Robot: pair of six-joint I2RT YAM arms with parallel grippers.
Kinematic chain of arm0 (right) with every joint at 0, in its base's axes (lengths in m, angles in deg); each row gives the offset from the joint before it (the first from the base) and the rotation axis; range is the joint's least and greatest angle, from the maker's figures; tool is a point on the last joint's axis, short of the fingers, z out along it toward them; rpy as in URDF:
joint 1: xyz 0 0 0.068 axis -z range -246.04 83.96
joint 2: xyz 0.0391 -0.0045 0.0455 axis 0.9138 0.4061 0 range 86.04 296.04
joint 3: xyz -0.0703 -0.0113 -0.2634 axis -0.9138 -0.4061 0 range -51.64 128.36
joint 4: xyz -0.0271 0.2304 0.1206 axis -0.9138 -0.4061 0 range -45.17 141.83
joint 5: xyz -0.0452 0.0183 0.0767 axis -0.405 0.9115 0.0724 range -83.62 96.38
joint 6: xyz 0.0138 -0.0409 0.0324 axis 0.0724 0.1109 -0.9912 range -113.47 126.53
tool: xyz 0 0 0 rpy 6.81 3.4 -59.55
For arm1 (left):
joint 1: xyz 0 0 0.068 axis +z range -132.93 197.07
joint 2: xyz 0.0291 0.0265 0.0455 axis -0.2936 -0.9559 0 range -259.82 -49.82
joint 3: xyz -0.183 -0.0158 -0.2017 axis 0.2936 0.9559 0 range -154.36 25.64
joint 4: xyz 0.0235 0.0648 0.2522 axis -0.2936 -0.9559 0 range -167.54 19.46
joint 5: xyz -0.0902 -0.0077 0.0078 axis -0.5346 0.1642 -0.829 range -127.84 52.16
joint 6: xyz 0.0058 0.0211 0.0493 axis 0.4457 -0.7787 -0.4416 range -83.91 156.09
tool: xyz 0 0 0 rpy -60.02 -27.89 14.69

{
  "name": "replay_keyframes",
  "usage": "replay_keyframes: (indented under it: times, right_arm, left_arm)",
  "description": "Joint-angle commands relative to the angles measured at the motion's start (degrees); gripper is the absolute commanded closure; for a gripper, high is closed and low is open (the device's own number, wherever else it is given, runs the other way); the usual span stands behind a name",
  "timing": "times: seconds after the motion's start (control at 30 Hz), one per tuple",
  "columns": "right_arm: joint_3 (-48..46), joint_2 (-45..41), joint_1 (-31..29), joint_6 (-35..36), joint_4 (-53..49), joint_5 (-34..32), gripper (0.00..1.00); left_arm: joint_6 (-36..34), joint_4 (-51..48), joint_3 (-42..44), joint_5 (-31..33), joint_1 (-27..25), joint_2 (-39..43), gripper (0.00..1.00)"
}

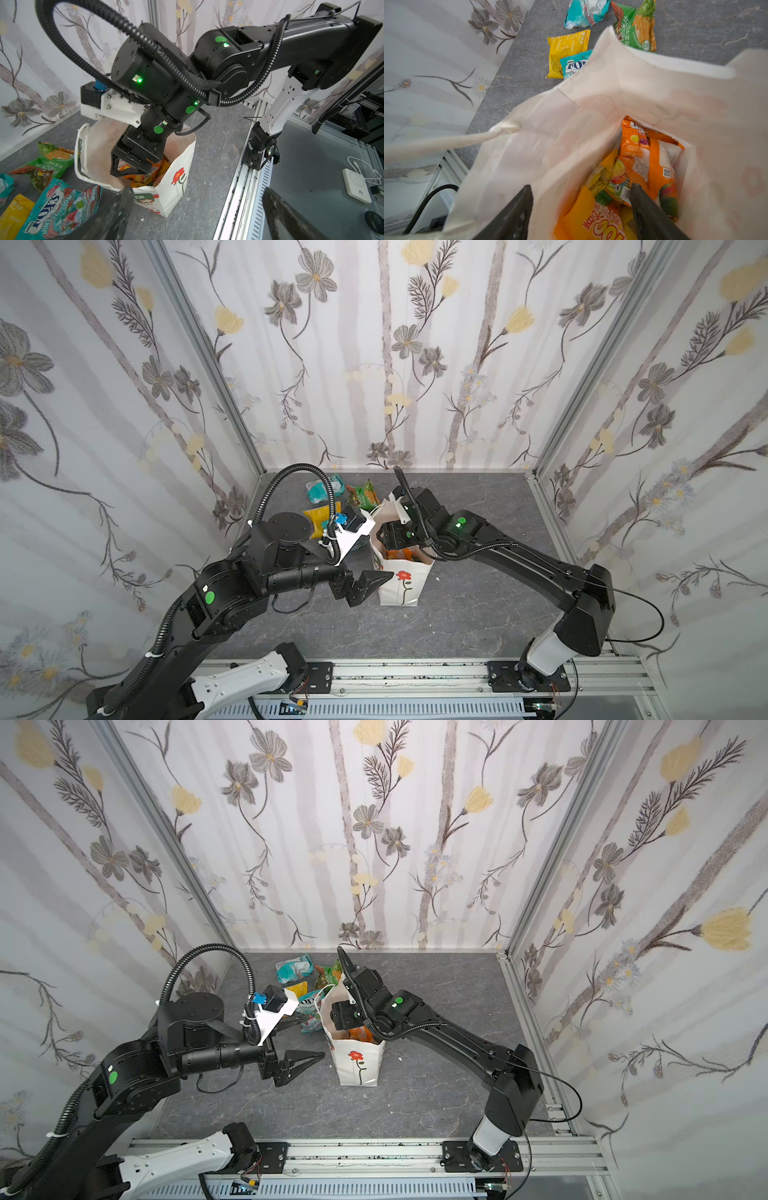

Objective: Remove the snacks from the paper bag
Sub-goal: 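Reach the right gripper into the bag while the left gripper returns beside it, then close the right gripper on the orange snack packet inside the bag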

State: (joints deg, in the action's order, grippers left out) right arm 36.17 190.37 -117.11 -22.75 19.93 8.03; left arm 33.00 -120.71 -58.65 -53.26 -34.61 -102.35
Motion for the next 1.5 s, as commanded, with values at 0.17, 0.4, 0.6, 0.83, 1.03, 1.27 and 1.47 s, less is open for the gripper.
replay_keyframes:
  times: [0.17,0.4,0.6,0.83,1.03,1.27,1.47]
  right_arm:
    - [1.0,4.2,-0.1,1.2,-3.2,1.2,0.26]
    - [-1.4,5.9,-0.3,1.2,-2.9,0.5,0.26]
    - [-2.6,8.0,-0.3,1.1,-1.9,0.1,0.22]
    - [-4.6,11.0,-0.5,0.4,0.9,-0.3,0.19]
    - [-7.5,12.4,-0.6,-0.2,3.9,-0.2,0.23]
    - [-9.8,14.0,-0.7,-0.6,6.3,0.1,0.3]
    - [-10.4,13.2,-0.6,-0.7,7.8,0.7,0.6]
  left_arm:
    - [-2.5,-1.3,-1.3,5.8,-0.5,-0.4,0.01]
    - [-2.6,-0.7,-0.9,6.9,-0.5,-0.9,0.01]
    - [-2.7,-0.4,-0.9,7.3,-0.5,-1.4,0.0]
    - [-2.7,-0.1,-0.5,7.8,-0.5,-1.4,0.0]
    - [-2.7,0.1,-0.2,7.9,-0.5,-1.8,0.0]
    - [-2.6,0.6,0.4,7.7,-0.6,-2.0,0.0]
    - [-2.5,0.6,0.4,7.9,-0.6,-1.9,0.0]
